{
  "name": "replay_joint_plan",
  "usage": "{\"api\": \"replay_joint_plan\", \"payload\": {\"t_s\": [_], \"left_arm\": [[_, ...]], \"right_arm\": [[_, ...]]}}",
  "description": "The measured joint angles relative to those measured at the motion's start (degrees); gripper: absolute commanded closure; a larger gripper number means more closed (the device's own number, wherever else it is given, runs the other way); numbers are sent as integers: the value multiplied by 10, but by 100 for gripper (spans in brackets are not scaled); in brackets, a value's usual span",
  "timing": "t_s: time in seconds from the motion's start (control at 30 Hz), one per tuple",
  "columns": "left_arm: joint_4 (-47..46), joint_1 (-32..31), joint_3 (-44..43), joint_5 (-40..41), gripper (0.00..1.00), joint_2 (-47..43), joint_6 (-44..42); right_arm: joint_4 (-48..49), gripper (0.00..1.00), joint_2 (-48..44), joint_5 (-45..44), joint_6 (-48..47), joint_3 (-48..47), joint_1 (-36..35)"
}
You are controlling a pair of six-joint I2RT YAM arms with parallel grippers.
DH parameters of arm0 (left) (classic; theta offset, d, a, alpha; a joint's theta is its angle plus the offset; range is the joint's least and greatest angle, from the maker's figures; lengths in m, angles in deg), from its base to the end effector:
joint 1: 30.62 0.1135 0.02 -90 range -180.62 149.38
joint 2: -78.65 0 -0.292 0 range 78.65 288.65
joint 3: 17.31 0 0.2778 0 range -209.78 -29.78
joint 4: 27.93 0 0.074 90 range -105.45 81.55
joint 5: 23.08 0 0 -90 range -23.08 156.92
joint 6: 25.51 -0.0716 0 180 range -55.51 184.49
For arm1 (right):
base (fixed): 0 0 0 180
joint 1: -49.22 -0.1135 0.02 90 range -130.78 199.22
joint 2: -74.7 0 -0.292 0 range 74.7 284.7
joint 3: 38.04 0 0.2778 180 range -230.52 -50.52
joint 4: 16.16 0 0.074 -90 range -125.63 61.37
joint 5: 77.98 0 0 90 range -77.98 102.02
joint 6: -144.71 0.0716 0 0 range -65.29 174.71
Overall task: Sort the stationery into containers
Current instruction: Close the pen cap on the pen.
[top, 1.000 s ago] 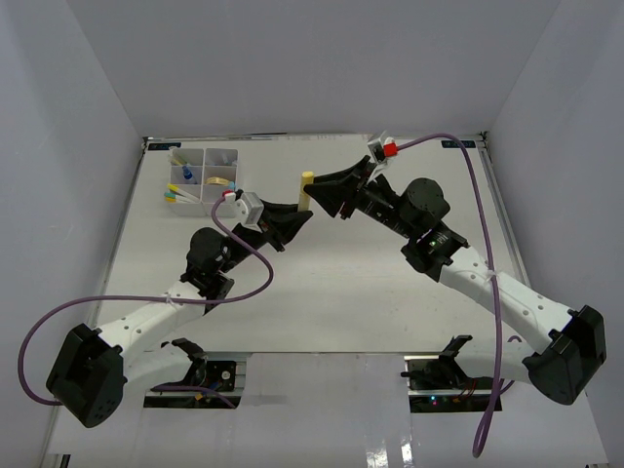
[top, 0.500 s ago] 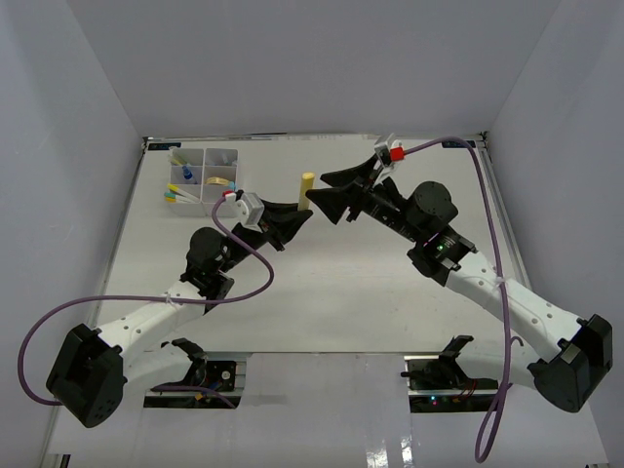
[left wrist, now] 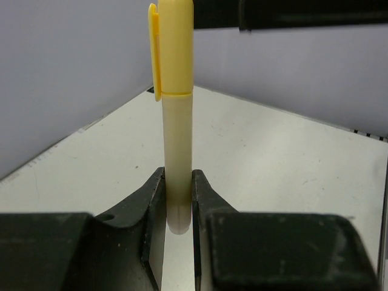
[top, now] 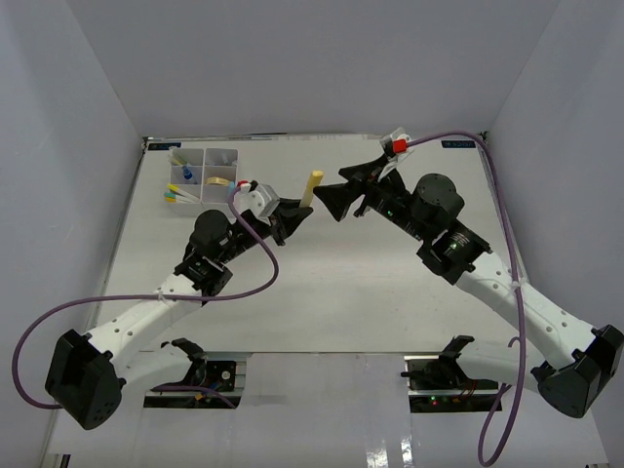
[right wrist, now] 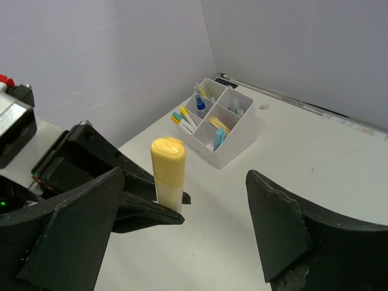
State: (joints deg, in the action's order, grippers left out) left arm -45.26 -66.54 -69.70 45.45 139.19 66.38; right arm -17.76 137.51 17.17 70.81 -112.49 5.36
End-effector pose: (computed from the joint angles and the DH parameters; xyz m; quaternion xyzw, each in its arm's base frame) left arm 0.2197 -0.1915 0.3508 0.3220 0.5675 -0.3566 0.6686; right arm 0.2131 0.2137 0.4546 -0.1874 0.6149 0.4075 0.6486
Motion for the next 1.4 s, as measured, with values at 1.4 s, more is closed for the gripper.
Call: {"api": "replay_joint_plan", "payload": {"t_s": [1.4], "left_arm": [[105, 0, 20, 1, 100, -14, -55]], "right_arm": [[-78, 46, 81, -20, 62, -44, -15]]}}
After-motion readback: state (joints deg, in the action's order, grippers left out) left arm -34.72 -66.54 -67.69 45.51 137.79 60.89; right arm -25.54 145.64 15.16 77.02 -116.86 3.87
